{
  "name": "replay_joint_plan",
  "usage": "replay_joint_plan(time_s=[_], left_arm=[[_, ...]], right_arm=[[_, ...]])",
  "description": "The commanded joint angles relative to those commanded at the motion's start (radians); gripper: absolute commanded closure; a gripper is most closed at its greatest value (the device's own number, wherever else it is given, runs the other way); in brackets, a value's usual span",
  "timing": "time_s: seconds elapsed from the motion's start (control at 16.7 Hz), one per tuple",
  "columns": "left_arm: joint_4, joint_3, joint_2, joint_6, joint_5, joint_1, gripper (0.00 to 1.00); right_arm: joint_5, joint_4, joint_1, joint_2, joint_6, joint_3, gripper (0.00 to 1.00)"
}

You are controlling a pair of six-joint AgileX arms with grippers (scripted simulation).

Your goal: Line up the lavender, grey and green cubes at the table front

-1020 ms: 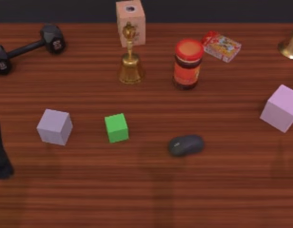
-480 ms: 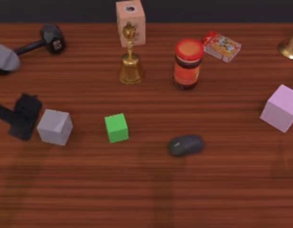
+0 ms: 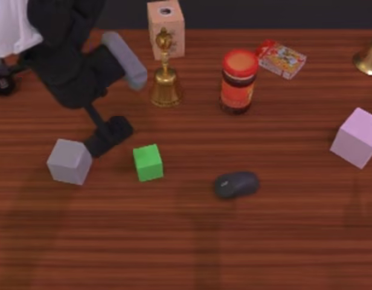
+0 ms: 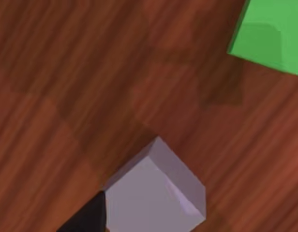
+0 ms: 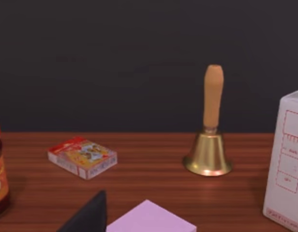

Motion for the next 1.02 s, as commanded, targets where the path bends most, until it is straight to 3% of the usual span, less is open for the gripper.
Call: replay_joint_plan(time_s=[0.48, 1.02], left_arm=[[-0.223, 0.393, 0.430, 0.167, -0.005, -0.100, 0.00], [-0.190, 0.377, 0.462, 0.176, -0.005, -0.102, 0.00]], right_arm=[[0.000, 0.000, 0.000, 0.000, 0.000, 0.000, 0.00], [0.000, 0.000, 0.000, 0.000, 0.000, 0.000, 0.00]])
